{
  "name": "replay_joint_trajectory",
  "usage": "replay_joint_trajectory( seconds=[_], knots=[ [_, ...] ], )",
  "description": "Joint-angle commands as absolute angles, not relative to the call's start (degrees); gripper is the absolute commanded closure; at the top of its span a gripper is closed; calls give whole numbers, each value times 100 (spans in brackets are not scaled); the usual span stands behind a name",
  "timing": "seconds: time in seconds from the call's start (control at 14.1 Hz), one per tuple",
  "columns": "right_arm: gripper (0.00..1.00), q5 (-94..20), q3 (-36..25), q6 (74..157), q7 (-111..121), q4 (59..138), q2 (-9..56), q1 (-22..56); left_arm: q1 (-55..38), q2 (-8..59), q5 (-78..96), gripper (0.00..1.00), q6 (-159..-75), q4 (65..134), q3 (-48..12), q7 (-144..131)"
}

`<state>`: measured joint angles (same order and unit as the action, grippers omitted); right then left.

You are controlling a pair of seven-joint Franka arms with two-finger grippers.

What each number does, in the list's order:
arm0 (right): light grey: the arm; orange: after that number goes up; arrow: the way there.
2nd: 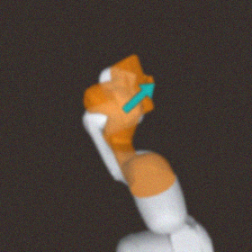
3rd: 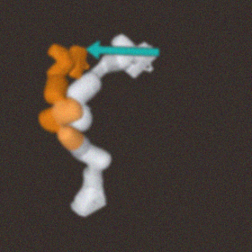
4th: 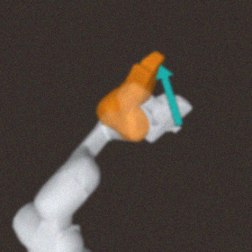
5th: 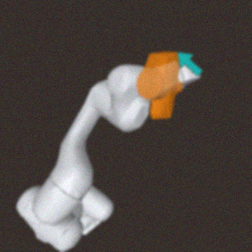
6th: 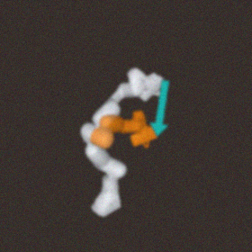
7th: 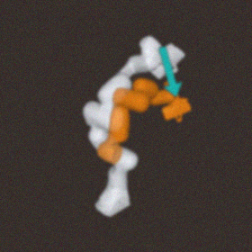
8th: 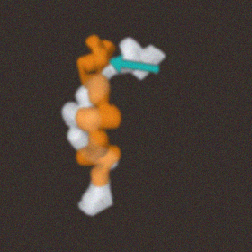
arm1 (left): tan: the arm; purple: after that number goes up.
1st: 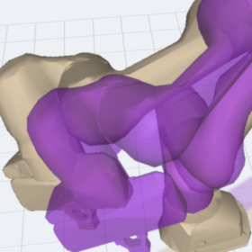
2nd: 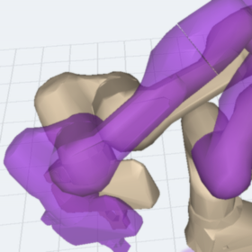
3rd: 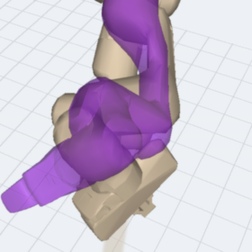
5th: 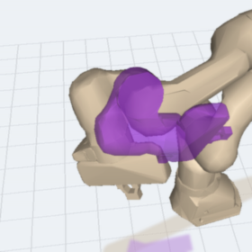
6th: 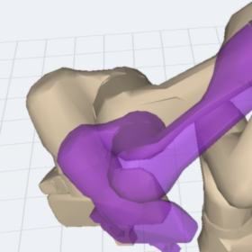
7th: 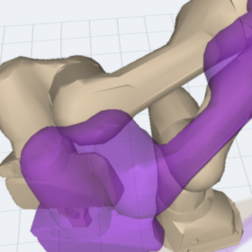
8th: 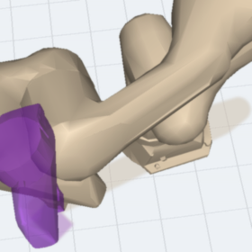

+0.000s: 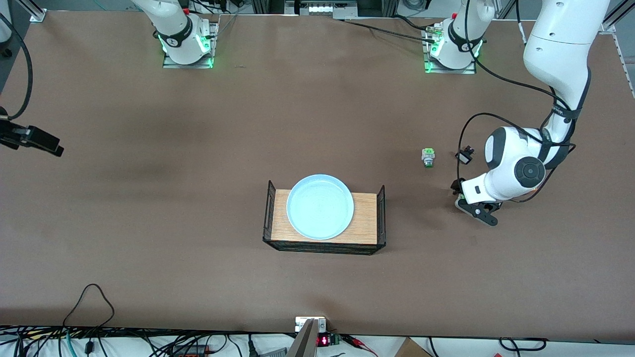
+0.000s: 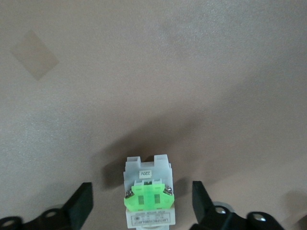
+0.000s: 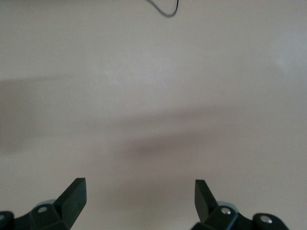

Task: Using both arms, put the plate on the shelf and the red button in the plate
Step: 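Grasp the red-capped green switch with the left gripper and lift it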

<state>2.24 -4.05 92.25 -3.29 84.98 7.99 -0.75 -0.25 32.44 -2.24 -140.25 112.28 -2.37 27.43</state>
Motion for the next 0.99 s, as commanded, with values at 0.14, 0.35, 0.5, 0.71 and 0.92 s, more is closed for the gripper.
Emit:
replay_joint_trajectory(
  seconds=[0.14,0.35,0.5,0.71,0.92],
  knots=[
    [0,123,-308,9369,-272,9483,-79,-88,0,3111,-272,52,-14010,11399,-229,2856],
    [0,-113,-351,9422,-158,9466,-70,-123,-52,3041,-281,82,-13739,11373,-229,2857],
    [0,-71,-352,9396,8,9361,-62,-123,-114,2971,-281,87,-13274,11155,-237,2839],
    [0,-26,-343,9369,9,9246,-35,-114,-132,2892,-290,87,-12519,10584,-316,2830],
    [0,-44,-343,9343,17,9220,-79,-97,-184,2830,-299,87,-11193,9566,-623,2813]
  ],
)
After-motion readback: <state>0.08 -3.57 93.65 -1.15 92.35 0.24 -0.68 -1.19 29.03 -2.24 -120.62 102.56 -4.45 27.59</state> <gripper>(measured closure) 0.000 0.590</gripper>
